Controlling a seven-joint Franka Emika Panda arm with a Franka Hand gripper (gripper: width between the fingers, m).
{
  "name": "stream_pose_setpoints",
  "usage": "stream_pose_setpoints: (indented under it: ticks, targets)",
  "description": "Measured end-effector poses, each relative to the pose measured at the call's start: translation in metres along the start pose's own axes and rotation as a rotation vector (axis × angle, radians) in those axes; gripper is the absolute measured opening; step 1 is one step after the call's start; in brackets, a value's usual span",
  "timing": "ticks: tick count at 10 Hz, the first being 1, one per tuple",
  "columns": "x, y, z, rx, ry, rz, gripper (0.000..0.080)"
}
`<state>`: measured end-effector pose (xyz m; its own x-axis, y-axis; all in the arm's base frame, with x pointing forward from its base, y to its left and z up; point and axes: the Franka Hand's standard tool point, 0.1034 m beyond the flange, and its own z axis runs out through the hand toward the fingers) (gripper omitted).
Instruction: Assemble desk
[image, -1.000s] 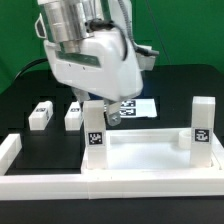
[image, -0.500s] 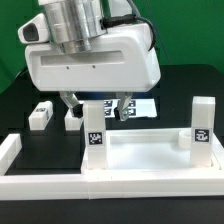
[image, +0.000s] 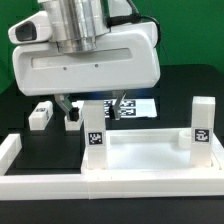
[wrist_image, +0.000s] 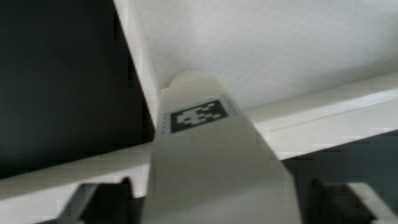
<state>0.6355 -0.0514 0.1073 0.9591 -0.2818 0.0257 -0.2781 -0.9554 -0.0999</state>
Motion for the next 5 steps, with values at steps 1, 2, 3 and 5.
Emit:
stream_pose_setpoints:
  ticks: [1, 2, 3, 5]
  targets:
    - [-0.0001, 0.0006, 0.0001, -0.003, 0.0, 0.048, 0.0376]
    - [-0.0002, 0.0016, 0.0, -0.008, -0.001, 0.08, 0.0298]
    - [-0.0002, 0.0014, 0.0, -0.009, 0.0, 0.116, 0.0298]
    - [-0.0003, 0.0027, -0.0003, -0.024, 0.0, 0.162, 0.0302]
